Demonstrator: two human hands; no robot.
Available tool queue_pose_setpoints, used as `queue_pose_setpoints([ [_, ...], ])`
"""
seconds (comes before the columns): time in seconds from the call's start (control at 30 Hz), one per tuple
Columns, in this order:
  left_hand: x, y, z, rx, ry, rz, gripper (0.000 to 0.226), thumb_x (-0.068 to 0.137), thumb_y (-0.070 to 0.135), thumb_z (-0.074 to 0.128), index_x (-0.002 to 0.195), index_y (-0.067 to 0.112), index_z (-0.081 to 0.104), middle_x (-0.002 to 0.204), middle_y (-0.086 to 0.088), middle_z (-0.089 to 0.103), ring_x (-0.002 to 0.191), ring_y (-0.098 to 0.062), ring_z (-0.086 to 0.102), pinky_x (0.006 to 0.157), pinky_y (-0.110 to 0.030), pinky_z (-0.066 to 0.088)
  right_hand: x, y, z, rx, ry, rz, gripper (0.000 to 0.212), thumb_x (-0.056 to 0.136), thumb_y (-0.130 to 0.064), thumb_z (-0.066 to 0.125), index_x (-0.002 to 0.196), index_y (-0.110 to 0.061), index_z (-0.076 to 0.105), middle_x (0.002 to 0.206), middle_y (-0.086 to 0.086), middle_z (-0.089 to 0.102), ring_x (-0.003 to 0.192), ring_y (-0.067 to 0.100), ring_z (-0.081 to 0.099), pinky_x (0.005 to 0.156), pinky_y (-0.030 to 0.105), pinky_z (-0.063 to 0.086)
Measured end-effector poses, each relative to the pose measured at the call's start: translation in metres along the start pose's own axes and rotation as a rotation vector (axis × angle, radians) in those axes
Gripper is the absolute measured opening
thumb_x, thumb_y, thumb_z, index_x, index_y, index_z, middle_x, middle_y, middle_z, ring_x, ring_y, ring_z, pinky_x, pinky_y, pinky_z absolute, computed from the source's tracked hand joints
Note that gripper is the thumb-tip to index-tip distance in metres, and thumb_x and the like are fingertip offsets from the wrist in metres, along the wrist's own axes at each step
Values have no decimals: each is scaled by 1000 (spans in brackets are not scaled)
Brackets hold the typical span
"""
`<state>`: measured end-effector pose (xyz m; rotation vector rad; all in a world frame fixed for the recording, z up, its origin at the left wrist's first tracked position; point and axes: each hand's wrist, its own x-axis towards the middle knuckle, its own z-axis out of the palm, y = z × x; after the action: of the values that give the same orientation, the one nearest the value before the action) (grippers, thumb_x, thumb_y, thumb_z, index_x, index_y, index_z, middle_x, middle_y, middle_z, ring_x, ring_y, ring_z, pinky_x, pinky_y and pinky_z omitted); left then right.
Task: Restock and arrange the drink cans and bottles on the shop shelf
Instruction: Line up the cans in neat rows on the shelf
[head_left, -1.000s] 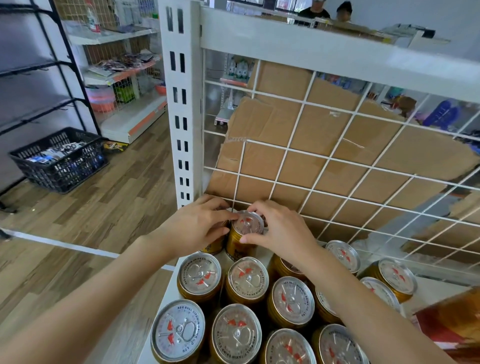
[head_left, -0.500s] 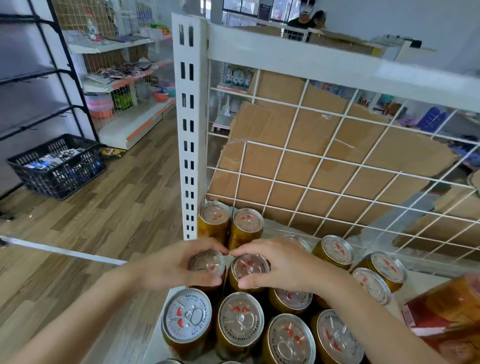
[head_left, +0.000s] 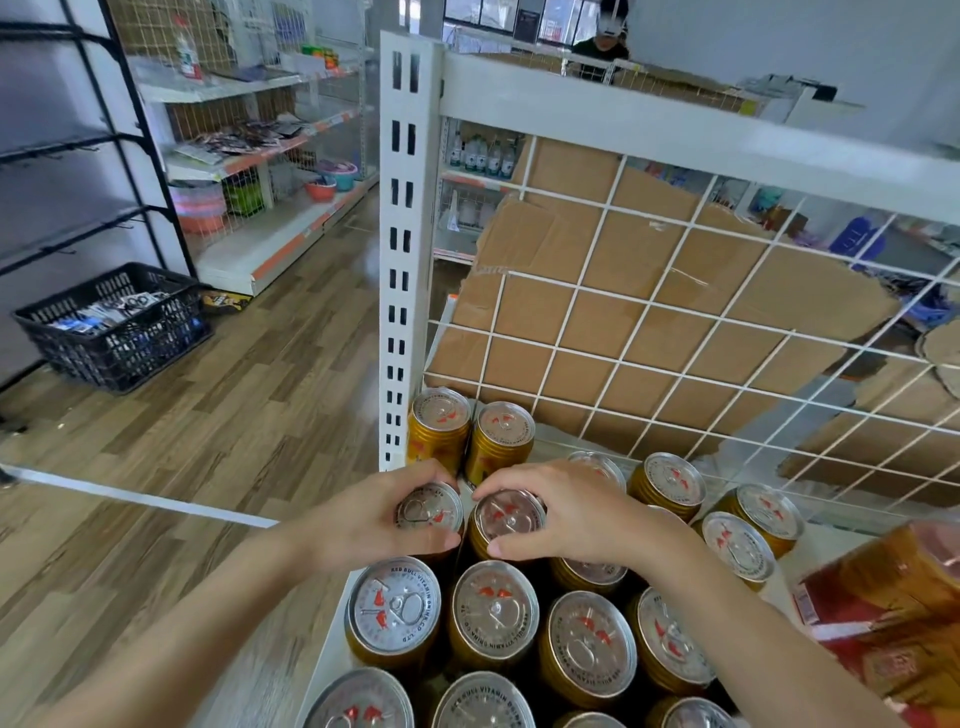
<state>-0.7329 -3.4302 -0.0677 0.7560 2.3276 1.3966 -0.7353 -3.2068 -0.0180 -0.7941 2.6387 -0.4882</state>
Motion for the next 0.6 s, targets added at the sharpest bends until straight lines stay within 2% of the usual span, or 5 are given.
queue_pose_setpoints([
  [0.13, 0, -2, -1, 20, -6, 9, 27, 82, 32, 69, 103, 24, 55, 88, 20, 61, 82, 0, 56, 72, -13, 40, -2, -5, 0, -15, -18, -5, 45, 81, -45, 66, 123, -35, 54, 122, -14, 58, 105, 4, 51, 83, 22, 39],
  [0.27, 1, -5, -3, 6, -24, 13, 34, 77, 45, 67, 105, 27, 55, 89, 19, 61, 85, -1, 57, 74, -14, 41, -3, -3, 3, -2, -38, -12, 45, 81, -48, 64, 123, -36, 53, 124, -14, 57, 109, 4, 50, 93, 29, 42],
  [0.4, 2, -12, -8, -18, -66, 1, 43, 79, 60, 56, 111, 33, 57, 97, 14, 64, 91, -4, 59, 79, -19, 44, -4, 0, -3, 67, 52, -19, 38, 87, -44, 60, 123, -34, 56, 121, -16, 59, 106, -1, 53, 91, 23, 43],
  [0.53, 14, -8, -24, 130, 225, 119, 47, 79, 71, 43, 105, 36, 62, 103, 19, 63, 97, -1, 59, 81, -20, 46, 10, 16, -20, 60, 387, 8, 28, 91, -33, 57, 118, -30, 58, 113, -12, 60, 100, 0, 54, 90, 27, 45],
  [0.6, 27, -7, -33, 322, 361, 195, 29, 88, 50, 48, 108, 33, 61, 105, 19, 61, 98, -1, 58, 82, -21, 46, 22, 24, -26, -36, 390, 62, 35, 91, -33, 56, 126, -29, 52, 121, -9, 55, 105, 5, 52, 90, 27, 43],
])
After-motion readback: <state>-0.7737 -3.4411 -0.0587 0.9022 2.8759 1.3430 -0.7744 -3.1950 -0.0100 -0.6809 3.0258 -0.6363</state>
